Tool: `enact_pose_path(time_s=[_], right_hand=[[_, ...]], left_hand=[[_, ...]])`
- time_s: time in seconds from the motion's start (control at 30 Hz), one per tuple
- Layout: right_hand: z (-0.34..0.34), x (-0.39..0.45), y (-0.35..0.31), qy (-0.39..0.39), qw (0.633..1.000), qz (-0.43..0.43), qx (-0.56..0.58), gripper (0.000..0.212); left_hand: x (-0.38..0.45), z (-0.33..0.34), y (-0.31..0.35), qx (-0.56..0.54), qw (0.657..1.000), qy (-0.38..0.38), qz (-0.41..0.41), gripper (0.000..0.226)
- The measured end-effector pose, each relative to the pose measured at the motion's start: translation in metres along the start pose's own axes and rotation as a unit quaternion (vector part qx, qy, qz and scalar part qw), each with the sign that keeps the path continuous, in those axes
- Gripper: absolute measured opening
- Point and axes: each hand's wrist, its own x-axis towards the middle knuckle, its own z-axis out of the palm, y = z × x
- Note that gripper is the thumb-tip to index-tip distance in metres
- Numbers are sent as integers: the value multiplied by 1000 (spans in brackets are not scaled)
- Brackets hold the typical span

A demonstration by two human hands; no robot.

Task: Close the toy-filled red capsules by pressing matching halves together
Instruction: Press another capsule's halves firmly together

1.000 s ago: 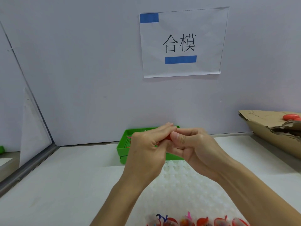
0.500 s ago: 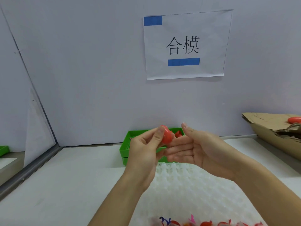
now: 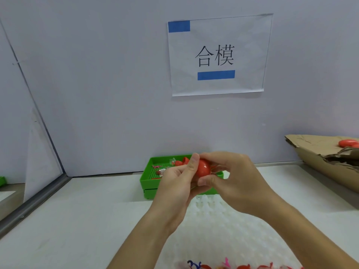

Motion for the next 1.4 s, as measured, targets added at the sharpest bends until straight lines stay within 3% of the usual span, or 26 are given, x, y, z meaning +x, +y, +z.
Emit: enact_pose_path(time_s=[0.1, 0.17, 0.2, 0.3, 0.43, 0.5, 0.67, 0.73, 0.87, 0.93, 1.1, 1.2, 1.3, 1.4], right_hand=[[0, 1, 2, 42, 999, 15, -18, 26], [-2, 2, 3, 40, 998, 54, 21, 8], [-3, 3, 2, 33, 993, 88, 75, 11], [-5, 4, 0, -19, 922, 213, 324, 42], [-1, 3, -5, -78, 817, 289, 493, 50], [0, 3, -5, -83, 792, 300, 525, 53], [-1, 3, -6, -104, 776, 295, 547, 56], [0, 4, -5, -103, 791, 302, 522, 58], [-1, 4, -5, -31, 924, 247, 289, 51], [-3, 3, -7, -13, 962, 185, 199, 42], [0, 0, -10, -65, 982, 123, 128, 20], [-1, 0, -10, -98, 977, 130, 135, 18], [-3, 0, -8, -83, 982, 123, 114, 6], [-3, 0, -7, -53, 983, 128, 117, 18]], left_hand=[[0, -4, -2, 159, 984, 35, 65, 40], [-1, -7, 0, 185, 973, 47, 128, 24], [-1, -9, 1, 192, 969, 27, 154, 25], [-4, -7, 1, 260, 940, -37, 216, 41], [-5, -3, 3, 259, 938, -2, 232, 36], [-5, -4, 4, 265, 935, 2, 234, 34], [-7, -7, 9, 243, 940, -23, 238, 32], [-8, -7, 10, 247, 939, -22, 237, 31], [-7, -9, 9, 336, 902, 53, 264, 28], [-6, -10, 7, 380, 880, 70, 274, 29], [-5, -9, 3, 452, 837, 50, 306, 27], [-5, -10, 2, 462, 837, 43, 291, 27], [-5, -9, 1, 465, 834, 39, 293, 26], [-6, -7, 1, 453, 837, 28, 306, 29]])
